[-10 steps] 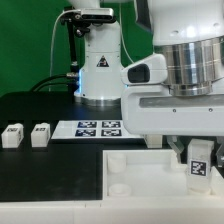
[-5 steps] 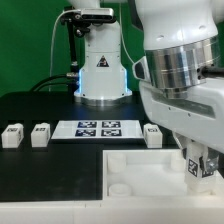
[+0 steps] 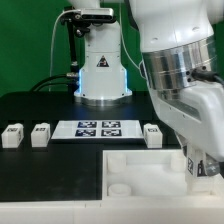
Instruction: Assemble one leg
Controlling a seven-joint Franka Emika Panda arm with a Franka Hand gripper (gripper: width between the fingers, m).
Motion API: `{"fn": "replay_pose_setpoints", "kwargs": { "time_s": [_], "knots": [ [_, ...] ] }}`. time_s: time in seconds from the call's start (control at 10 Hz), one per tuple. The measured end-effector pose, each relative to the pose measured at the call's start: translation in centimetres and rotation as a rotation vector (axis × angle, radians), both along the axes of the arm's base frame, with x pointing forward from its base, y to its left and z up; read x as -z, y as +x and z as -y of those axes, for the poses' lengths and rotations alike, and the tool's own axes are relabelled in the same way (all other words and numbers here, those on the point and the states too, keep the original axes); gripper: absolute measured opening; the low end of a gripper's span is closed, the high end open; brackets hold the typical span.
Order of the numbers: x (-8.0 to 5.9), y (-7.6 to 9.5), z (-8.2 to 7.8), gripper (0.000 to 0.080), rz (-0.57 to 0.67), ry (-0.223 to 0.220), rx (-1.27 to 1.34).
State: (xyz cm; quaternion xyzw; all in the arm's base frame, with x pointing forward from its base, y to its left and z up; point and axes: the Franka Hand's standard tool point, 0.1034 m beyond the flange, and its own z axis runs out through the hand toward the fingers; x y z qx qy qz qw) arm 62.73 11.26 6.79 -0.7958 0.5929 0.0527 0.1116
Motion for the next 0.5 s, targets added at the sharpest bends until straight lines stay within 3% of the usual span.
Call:
{"fn": "replay_pose_setpoints", "kwargs": {
  "time_s": [0.1,0.5],
  "knots": [
    [0.01,-0.02,-0.02,0.0614,0.03,-0.012,-0.127],
    [0.05,-0.03,0.1,0.0648,0.131,-0.036,-0.548]
  ]
}}
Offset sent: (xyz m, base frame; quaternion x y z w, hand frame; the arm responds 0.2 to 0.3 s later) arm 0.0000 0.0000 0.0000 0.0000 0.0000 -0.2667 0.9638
